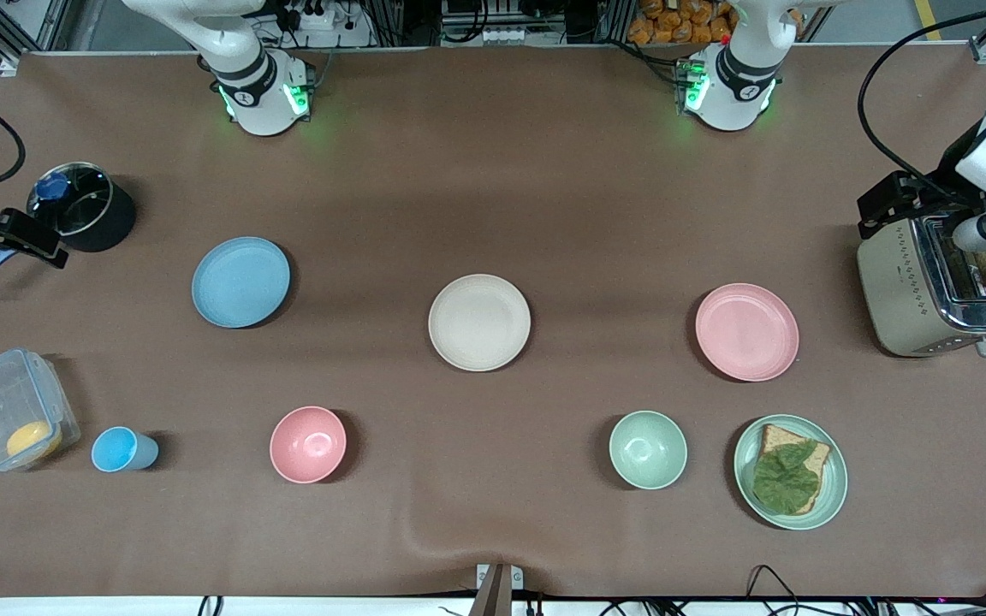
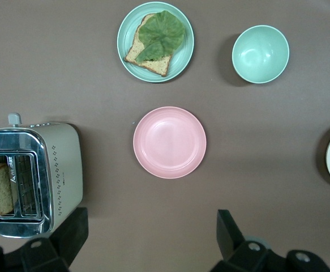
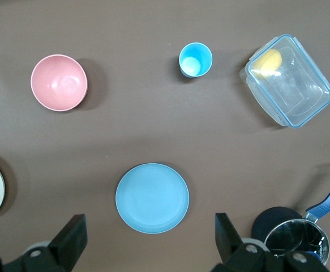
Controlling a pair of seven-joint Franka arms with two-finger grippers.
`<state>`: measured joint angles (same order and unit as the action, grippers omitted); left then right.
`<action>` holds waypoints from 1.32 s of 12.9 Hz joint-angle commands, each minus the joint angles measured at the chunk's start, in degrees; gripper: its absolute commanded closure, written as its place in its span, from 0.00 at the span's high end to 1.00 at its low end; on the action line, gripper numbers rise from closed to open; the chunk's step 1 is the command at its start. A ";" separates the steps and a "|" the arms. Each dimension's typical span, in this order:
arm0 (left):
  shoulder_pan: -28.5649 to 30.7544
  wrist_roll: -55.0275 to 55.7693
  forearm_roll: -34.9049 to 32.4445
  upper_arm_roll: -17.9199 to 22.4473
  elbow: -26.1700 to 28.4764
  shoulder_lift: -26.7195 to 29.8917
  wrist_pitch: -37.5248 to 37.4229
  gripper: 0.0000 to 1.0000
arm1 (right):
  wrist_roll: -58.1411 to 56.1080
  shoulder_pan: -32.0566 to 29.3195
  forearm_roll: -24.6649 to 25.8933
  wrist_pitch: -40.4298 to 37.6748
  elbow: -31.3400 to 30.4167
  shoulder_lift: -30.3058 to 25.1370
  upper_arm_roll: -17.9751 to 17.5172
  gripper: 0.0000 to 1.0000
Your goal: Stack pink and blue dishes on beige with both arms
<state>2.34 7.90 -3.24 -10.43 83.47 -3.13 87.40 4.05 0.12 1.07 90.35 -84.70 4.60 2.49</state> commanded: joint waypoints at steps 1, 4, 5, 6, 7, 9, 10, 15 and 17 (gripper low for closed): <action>0.48 -1.74 0.34 0.05 0.03 0.75 -1.18 1.00 | 0.17 0.14 0.25 0.18 -0.11 -0.30 -0.03 1.00; 0.22 -1.66 0.35 0.05 -0.06 0.75 -1.18 1.00 | 0.17 0.05 0.25 0.09 -0.11 -0.21 -0.03 1.00; 0.13 -1.66 0.26 0.06 0.03 0.67 -1.18 1.00 | 0.17 0.05 0.25 0.09 -0.11 -0.30 -0.03 1.00; 0.47 -1.66 0.26 0.40 -0.06 0.75 -1.18 1.00 | 0.17 0.14 0.25 0.18 -0.11 -0.21 -0.03 1.00; 0.56 -1.75 0.26 0.75 0.03 0.75 -1.18 1.00 | 0.17 0.14 0.25 0.18 -0.11 -0.21 -0.03 1.00; 0.65 -1.83 0.25 0.85 0.72 0.75 -1.18 1.00 | 0.17 0.14 0.25 0.18 -0.11 -0.21 -0.03 1.00; 0.91 -1.75 0.25 0.85 1.34 0.41 -1.18 1.00 | 0.26 0.23 0.25 0.26 -0.11 -0.21 -0.03 1.00; 3.46 -1.83 0.26 0.85 7.13 -0.65 3.81 1.00 | 0.26 0.05 0.25 0.26 -0.11 -0.21 -0.03 1.00; 3.46 -1.83 0.26 0.93 12.57 -0.65 9.34 1.00 | 0.26 -0.04 0.25 0.18 -0.20 -0.21 -0.03 1.00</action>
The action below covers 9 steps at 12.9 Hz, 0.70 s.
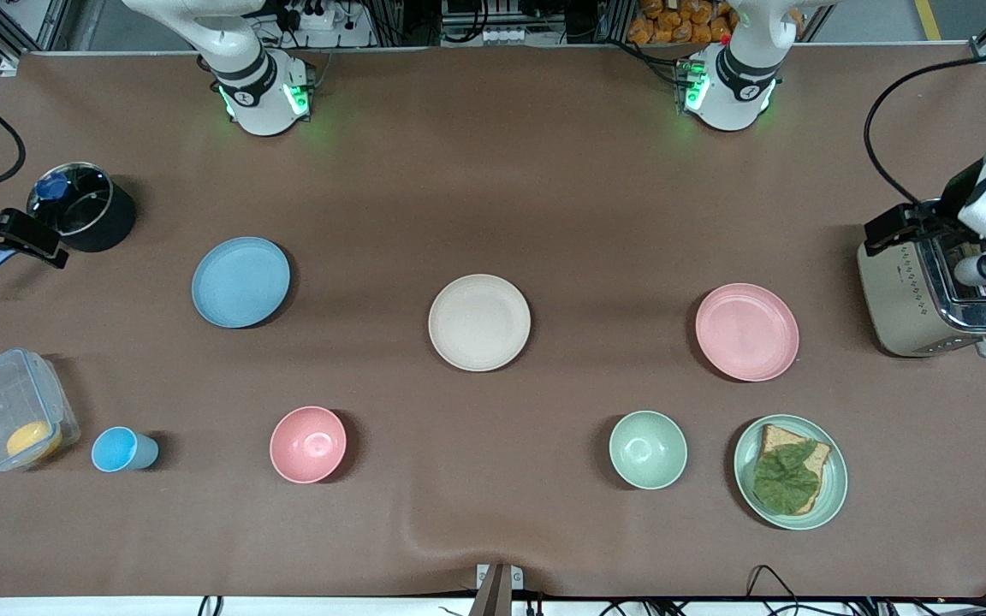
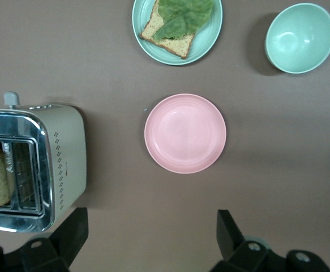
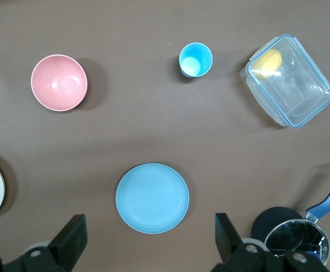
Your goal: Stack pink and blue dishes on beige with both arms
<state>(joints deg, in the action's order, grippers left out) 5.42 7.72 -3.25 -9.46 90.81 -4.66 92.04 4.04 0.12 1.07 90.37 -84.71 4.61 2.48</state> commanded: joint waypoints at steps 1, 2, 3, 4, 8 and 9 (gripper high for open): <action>0.47 -1.57 0.26 0.06 8.22 0.79 7.95 1.00 | 0.26 -0.04 0.25 0.16 -0.20 -0.21 -0.02 1.00; 1.69 -1.57 0.26 -0.03 12.16 0.79 12.85 1.00 | 0.18 -0.12 0.25 0.25 -0.20 -0.21 -0.02 1.00; 2.74 -1.57 0.26 -0.12 16.03 0.88 17.77 1.00 | 0.09 -0.21 0.25 0.25 -0.20 -0.13 -0.02 1.00; 2.84 -1.57 0.26 -0.03 18.94 0.70 21.30 1.00 | 0.09 -0.21 0.25 0.16 -0.20 0.05 -0.02 1.00; 5.30 -1.66 0.26 -0.12 26.60 -4.03 33.53 1.00 | 0.00 -0.21 0.25 -0.10 -0.20 0.22 0.07 1.00; 5.39 -1.66 0.26 -0.12 28.18 -5.61 36.78 1.00 | 0.00 -0.21 0.25 -0.01 -0.20 0.22 0.07 1.00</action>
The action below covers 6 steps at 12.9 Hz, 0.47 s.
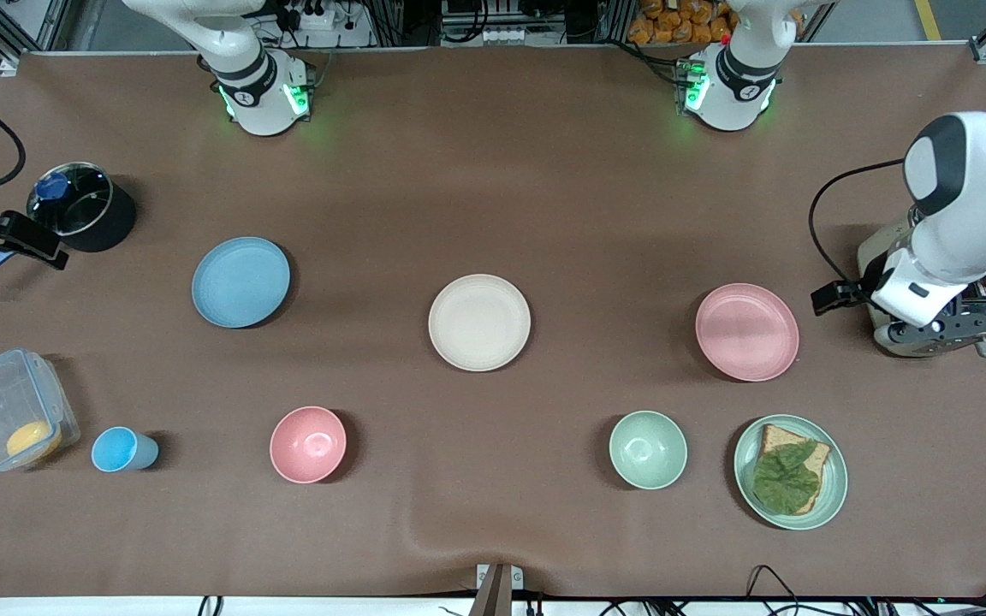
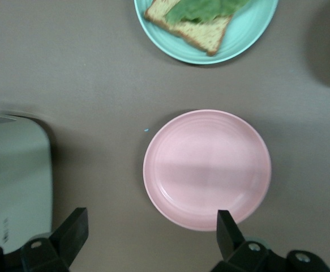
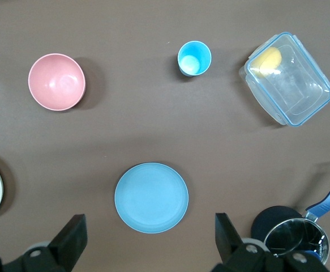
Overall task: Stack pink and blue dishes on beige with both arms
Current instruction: 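Reach the left gripper down to the pink plate rim and grasp it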
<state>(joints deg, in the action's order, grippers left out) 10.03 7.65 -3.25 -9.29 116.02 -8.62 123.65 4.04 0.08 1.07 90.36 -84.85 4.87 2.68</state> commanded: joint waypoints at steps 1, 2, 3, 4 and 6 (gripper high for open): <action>1.13 -1.59 0.26 -0.29 4.20 -3.40 8.07 1.00 | 0.00 -0.43 0.25 -0.10 -0.31 -0.04 -0.13 1.00; 1.83 -1.59 0.26 -0.29 4.82 -5.42 10.62 1.00 | 0.09 -0.78 0.25 -0.27 -0.40 -0.04 -0.04 1.00; 2.36 -1.59 0.26 -0.29 5.09 -7.97 12.56 1.00 | 0.09 -0.96 0.25 -0.36 -0.40 0.14 -0.04 1.00; 2.80 -1.59 0.26 -0.29 5.35 -9.99 14.84 1.00 | 0.09 -0.79 0.25 -0.54 -0.40 0.23 -0.04 1.00; 3.15 -1.59 0.26 -0.21 5.45 -11.94 16.36 1.00 | 0.09 -0.87 0.25 -0.54 -0.40 0.31 -0.04 1.00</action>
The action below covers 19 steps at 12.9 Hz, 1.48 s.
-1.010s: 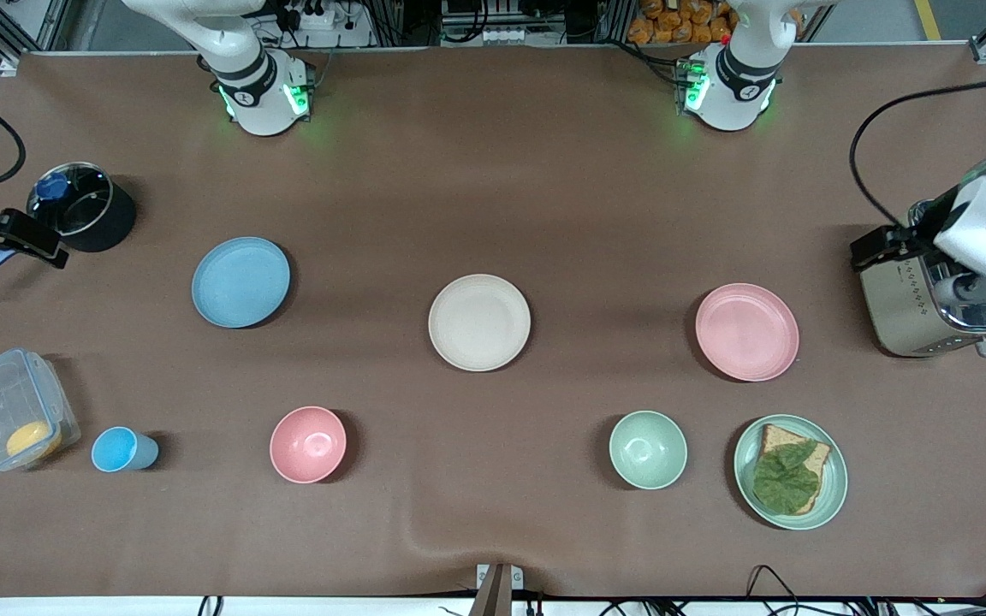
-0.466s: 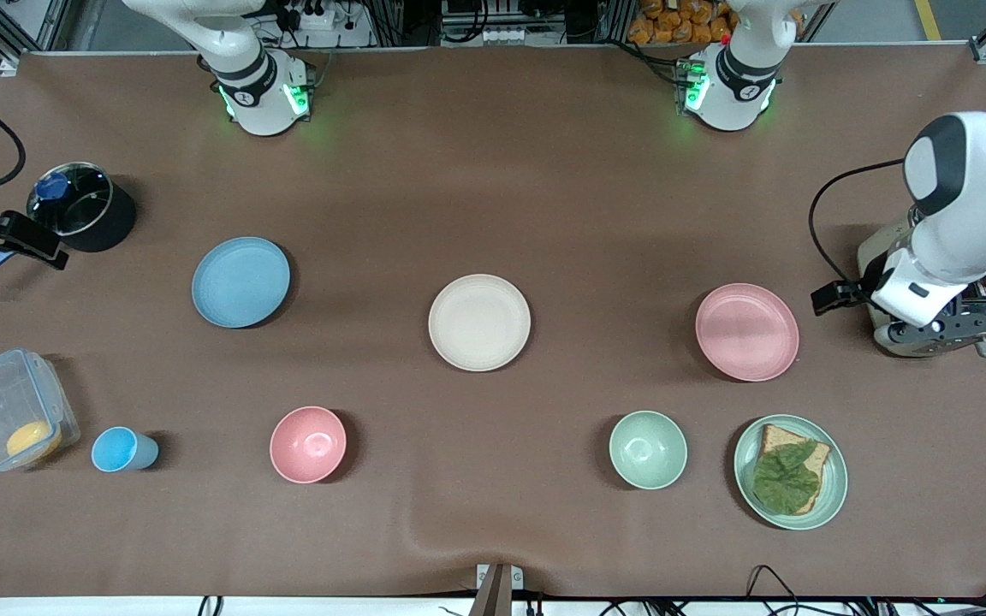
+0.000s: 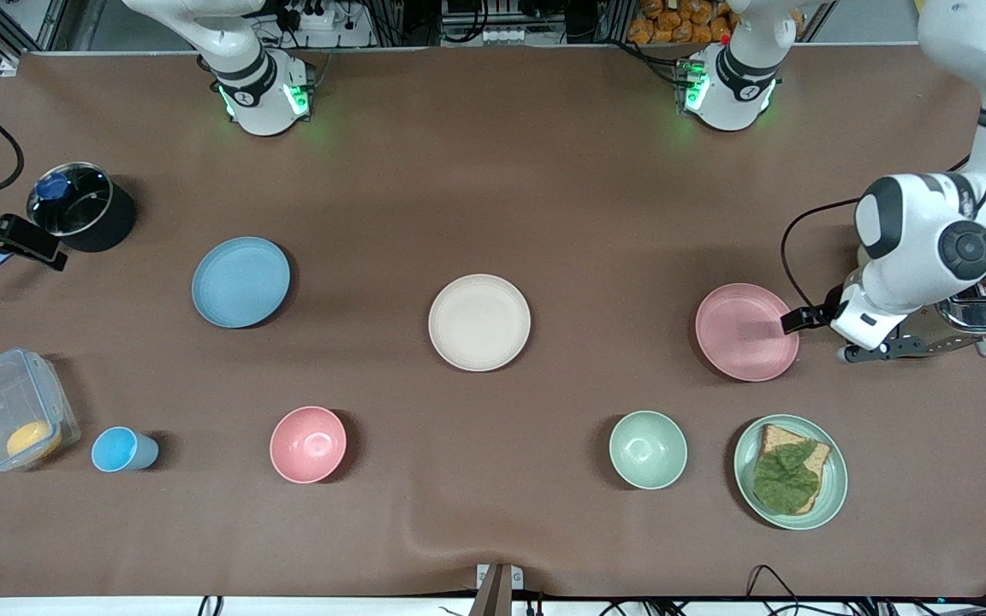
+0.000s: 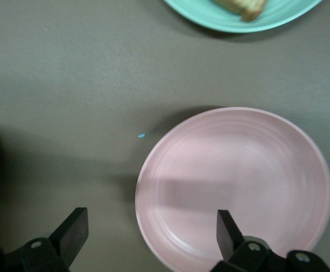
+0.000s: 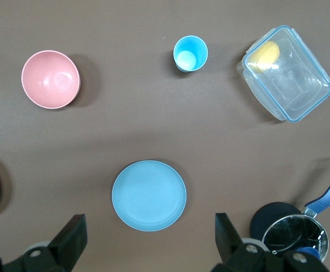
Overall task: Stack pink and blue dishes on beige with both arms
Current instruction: 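Reach the left gripper down to the pink plate rim and grasp it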
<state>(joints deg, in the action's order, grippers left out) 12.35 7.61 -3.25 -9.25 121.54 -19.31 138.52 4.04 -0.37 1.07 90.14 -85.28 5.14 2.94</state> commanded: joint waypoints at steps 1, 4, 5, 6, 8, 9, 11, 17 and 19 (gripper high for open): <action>0.83 -1.54 0.26 -0.24 -0.16 -2.21 1.66 1.00 | 0.09 -0.42 0.25 -0.32 0.03 0.04 -0.30 1.00; 2.41 -1.63 0.26 -0.24 -0.25 -4.94 3.85 1.00 | 0.09 -0.51 0.25 -0.32 0.03 0.04 -0.30 1.00; 2.41 -1.63 0.26 -0.24 -0.25 -5.12 3.95 0.93 | 0.09 -0.42 0.25 -0.32 0.03 0.13 -0.30 1.00; 2.41 -1.63 0.26 -0.24 -0.25 -5.39 3.95 0.85 | 0.09 -0.51 0.25 -0.40 -0.06 0.13 -0.30 1.00; 2.32 -1.63 0.26 -0.24 -0.34 -6.09 3.95 0.65 | 0.09 -0.59 0.25 -0.32 -0.06 0.57 -0.30 1.00; 2.32 -1.54 0.26 -0.33 -0.43 -6.18 3.95 0.54 | 0.09 -0.59 0.25 -0.32 0.02 1.00 -0.30 1.00; 2.24 -0.67 0.26 -0.33 -0.43 -6.35 3.95 0.34 | 0.09 -0.68 0.25 -0.32 0.03 1.79 -0.21 1.00; 2.06 -0.22 0.87 -0.86 -0.60 -6.09 3.95 0.00 | -1.05 -2.08 0.16 4.40 -5.13 5.23 -0.30 1.00; 1.88 -0.05 1.05 -1.12 -0.60 -5.31 3.69 0.00 | -5.25 -3.40 -0.54 8.71 -9.09 5.32 -0.30 1.00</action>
<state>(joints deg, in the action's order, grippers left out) 14.27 7.43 -3.25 -9.87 120.98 -25.20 141.95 2.36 -1.85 1.05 95.36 -90.21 11.38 3.23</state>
